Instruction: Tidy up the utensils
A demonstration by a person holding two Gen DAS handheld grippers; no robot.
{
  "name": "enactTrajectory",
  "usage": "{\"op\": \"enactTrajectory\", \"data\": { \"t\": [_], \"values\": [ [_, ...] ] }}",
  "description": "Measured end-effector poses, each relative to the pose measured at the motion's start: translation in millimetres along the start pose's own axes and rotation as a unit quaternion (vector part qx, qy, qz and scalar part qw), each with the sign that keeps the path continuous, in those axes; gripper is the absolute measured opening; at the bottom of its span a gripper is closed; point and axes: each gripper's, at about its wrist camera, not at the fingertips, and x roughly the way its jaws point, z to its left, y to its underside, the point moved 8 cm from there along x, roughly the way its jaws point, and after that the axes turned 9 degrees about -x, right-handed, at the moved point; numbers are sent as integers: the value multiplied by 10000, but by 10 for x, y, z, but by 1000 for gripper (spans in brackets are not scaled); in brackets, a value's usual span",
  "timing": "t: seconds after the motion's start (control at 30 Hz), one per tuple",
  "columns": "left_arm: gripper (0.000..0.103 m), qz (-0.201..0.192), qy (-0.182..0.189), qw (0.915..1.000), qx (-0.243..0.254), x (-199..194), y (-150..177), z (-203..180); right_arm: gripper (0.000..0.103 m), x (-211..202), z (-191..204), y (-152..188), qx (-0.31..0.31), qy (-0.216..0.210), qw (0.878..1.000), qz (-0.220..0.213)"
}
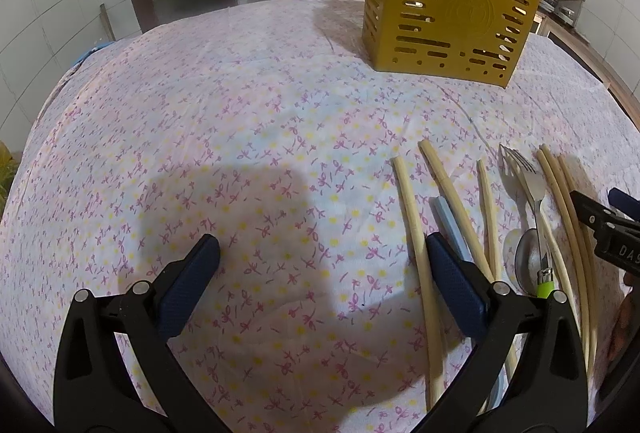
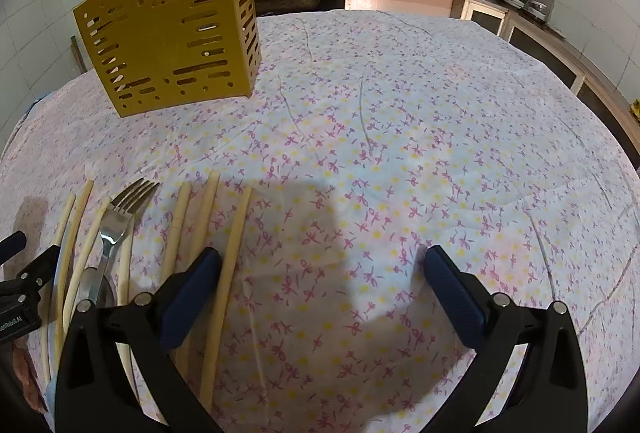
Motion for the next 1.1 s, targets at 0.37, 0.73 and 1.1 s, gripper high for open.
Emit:
{"op": "enactTrajectory", "data": {
  "t": [0.37,0.73,1.1],
  "values": [
    [62,-18,194,9998,14,-79,-1,-214,48,-140,225,-28,1,-94,9996,-258],
    [8,362,272,9987,-213,10,-142,-295,9,-87,336,-158,42,-375,9993,-73],
    [5,-565,492,9963,-430,-502,-267,-253,6,-678,255,-364,146,-781,9894,-1216]
  ]
}}
